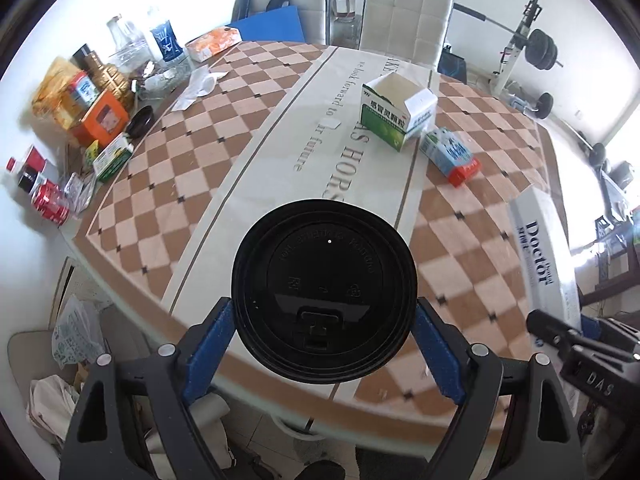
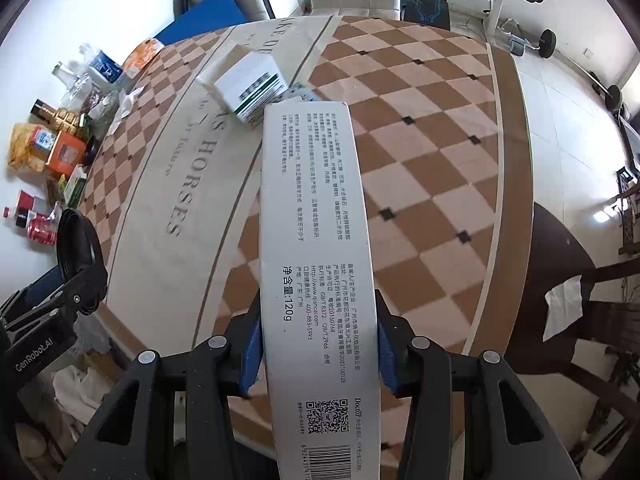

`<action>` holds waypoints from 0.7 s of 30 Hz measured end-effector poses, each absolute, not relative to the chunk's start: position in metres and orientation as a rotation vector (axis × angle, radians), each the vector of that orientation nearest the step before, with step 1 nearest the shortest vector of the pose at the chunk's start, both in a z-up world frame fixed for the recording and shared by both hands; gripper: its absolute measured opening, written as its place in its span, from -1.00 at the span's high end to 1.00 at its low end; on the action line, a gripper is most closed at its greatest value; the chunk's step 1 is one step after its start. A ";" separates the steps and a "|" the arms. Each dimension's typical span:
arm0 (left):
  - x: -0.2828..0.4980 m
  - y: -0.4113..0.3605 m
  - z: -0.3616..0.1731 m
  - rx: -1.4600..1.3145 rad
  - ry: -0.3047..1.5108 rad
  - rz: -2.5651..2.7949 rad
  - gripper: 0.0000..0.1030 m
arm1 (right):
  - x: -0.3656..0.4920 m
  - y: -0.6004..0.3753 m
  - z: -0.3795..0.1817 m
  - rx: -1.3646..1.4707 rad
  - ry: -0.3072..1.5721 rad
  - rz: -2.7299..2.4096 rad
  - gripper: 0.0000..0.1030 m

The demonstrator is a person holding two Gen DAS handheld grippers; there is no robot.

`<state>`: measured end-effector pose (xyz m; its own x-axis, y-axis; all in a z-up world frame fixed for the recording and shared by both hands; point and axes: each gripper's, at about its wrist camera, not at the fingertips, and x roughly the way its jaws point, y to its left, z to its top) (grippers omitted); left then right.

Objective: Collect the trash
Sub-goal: 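Carry the lid and toothpaste box to the bin and open both tools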

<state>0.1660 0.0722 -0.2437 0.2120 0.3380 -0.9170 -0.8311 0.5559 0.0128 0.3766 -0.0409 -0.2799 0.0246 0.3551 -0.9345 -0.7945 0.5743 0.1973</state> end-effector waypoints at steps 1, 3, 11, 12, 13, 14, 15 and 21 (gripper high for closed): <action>0.155 0.065 -0.243 -0.556 1.064 0.867 -0.68 | 0.359 -0.053 -0.278 -0.437 1.249 0.941 0.04; 0.128 0.047 -0.242 -0.562 1.058 0.858 -0.68 | 0.322 -0.077 -0.275 -0.431 1.247 0.953 0.04; 0.029 -0.010 -0.283 -0.691 1.126 0.795 -0.68 | 0.199 -0.154 -0.294 -0.446 1.317 1.008 0.05; 0.020 -0.014 -0.294 -0.715 1.143 0.795 -0.68 | 0.187 -0.161 -0.302 -0.458 1.331 1.013 0.05; 0.010 -0.017 -0.306 -0.739 1.161 0.794 -0.68 | 0.174 -0.168 -0.313 -0.472 1.355 1.019 0.05; 0.003 -0.019 -0.318 -0.763 1.181 0.792 -0.68 | 0.163 -0.175 -0.325 -0.489 1.376 1.020 0.05; -0.005 -0.020 -0.331 -0.788 1.199 0.794 -0.68 | 0.153 -0.181 -0.337 -0.509 1.396 1.019 0.05; -0.032 -0.016 -0.439 -0.959 1.305 0.784 -0.68 | 0.111 -0.201 -0.443 -0.639 1.548 1.003 0.05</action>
